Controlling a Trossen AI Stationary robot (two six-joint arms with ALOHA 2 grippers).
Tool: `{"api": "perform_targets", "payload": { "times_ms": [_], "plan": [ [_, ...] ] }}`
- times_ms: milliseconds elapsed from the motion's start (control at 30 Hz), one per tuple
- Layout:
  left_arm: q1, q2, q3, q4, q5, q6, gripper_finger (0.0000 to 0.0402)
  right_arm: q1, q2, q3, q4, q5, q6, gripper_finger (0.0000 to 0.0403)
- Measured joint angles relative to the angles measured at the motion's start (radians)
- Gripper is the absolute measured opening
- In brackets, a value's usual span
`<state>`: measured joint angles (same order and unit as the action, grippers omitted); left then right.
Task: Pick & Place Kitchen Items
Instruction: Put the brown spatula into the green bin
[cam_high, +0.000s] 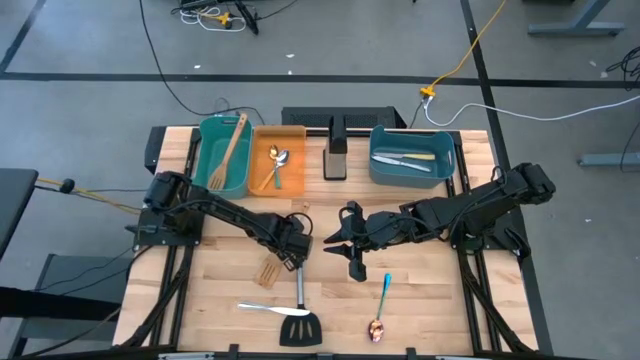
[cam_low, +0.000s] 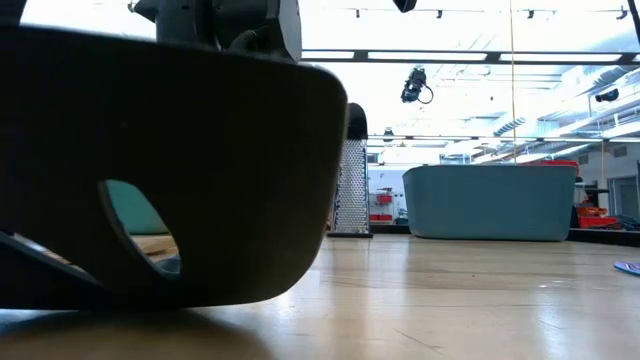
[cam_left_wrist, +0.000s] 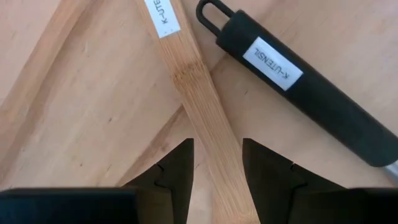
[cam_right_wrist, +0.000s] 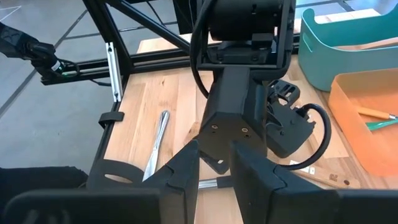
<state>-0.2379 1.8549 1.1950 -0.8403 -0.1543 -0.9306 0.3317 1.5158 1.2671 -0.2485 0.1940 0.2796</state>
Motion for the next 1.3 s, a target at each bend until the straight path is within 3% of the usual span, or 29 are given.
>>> {"api": "perform_targets", "payload": {
  "times_ms": [300,667,1100,1300],
  "plan": [
    [0.000,-0.001,-0.038,0.030,0.002,-0.002,0.0142,0.000,0.000,0.000,-0.001,0.000,0.004,0.0097],
    [0.013,-0.006,-0.149,0.220,0.054,-0.010,0.0143,0.000,0.000,0.000,0.000,0.000,0.004,0.0097],
    [0.012,-0.002,-0.141,0.184,0.026,-0.008,0.0141,0.000,0.000,0.000,0.000,0.000,0.004,0.0097],
    [0.013,-0.002,-0.141,0.176,0.042,-0.001,0.0092,0.000,0.000,0.000,0.000,0.000,0.004,0.0098]
  ]
}}
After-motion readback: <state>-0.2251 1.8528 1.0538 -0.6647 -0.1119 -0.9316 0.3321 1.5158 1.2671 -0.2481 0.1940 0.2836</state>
